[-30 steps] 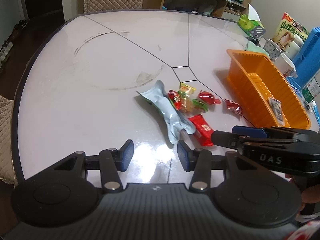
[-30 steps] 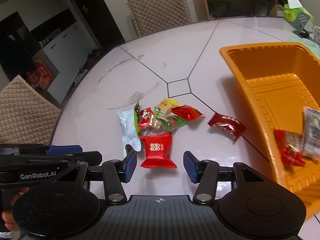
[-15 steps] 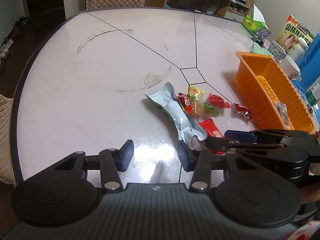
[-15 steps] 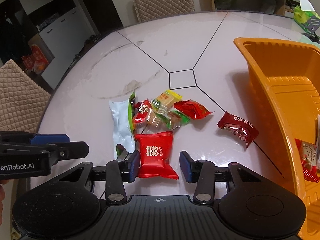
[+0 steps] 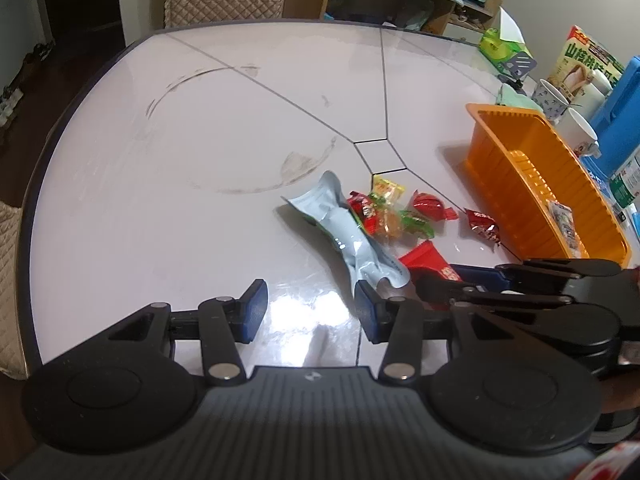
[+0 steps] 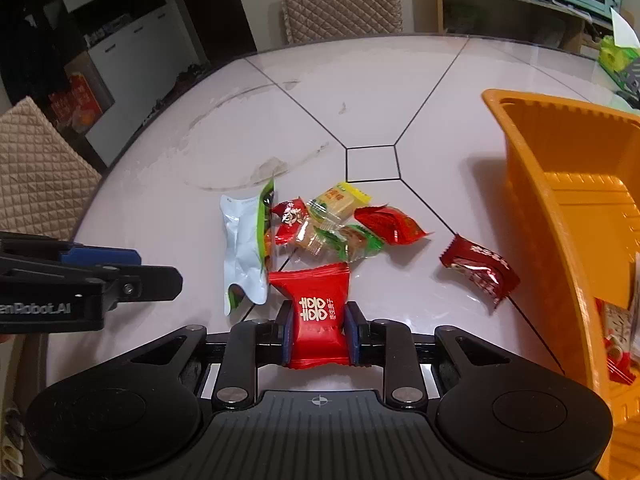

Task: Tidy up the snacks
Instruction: 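Lift the red square packet with the right tool while the left tool grasps the dark red candy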

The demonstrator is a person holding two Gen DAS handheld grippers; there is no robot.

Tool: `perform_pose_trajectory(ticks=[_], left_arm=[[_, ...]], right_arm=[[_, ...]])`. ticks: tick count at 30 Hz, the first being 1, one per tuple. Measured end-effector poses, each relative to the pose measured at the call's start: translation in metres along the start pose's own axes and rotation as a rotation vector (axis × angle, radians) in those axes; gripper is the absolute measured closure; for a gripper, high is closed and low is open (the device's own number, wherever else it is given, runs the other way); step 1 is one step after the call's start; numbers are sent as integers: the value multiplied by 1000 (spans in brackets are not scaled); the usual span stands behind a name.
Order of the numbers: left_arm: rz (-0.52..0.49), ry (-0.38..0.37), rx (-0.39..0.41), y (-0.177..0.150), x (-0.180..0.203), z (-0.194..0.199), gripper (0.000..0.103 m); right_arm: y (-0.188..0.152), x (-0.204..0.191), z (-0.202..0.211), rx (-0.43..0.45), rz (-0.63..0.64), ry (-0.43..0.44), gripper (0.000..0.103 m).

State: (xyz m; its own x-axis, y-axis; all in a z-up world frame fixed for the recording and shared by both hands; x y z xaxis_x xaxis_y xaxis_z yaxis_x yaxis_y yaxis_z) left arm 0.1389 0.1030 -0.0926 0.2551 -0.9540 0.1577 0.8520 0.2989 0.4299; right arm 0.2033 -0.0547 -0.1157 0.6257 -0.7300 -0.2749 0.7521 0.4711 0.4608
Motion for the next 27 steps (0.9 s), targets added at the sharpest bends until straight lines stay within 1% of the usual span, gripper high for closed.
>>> perform_pose_trajectory(ticks=[4, 7, 14, 21, 27], left_arm=[[-34, -21, 18, 4, 11, 2, 59], [-81, -48, 39, 8, 24, 3, 59], [-216, -118, 77, 18, 67, -1, 59], [-369, -149, 65, 26, 111, -23, 59], [-478, -197, 49, 33, 135, -49, 59]], right_arm=[[-3, 8, 21, 34, -35, 15, 77], [-6, 18, 43, 71, -73, 18, 77], [-17, 49, 90, 152, -169, -22, 77], [-28, 79, 124, 199, -267, -82, 77], [-36, 105, 141, 220, -338, -122, 77]])
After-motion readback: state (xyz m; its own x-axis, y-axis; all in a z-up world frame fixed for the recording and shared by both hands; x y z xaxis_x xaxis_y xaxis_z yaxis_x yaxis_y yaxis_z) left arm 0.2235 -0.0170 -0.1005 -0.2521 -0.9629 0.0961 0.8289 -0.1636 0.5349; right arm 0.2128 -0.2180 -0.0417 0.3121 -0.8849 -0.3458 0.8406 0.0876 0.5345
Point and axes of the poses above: each gripper's, at about its wrist camera, not at the fingertips, and z roughly against the way its jaws point, x to its right, y to its top, the point moved 2 cm from there along -z, roughly the way its jaws point, and after that the axes turned 7 degrees about -x, right-handed, at the moved point
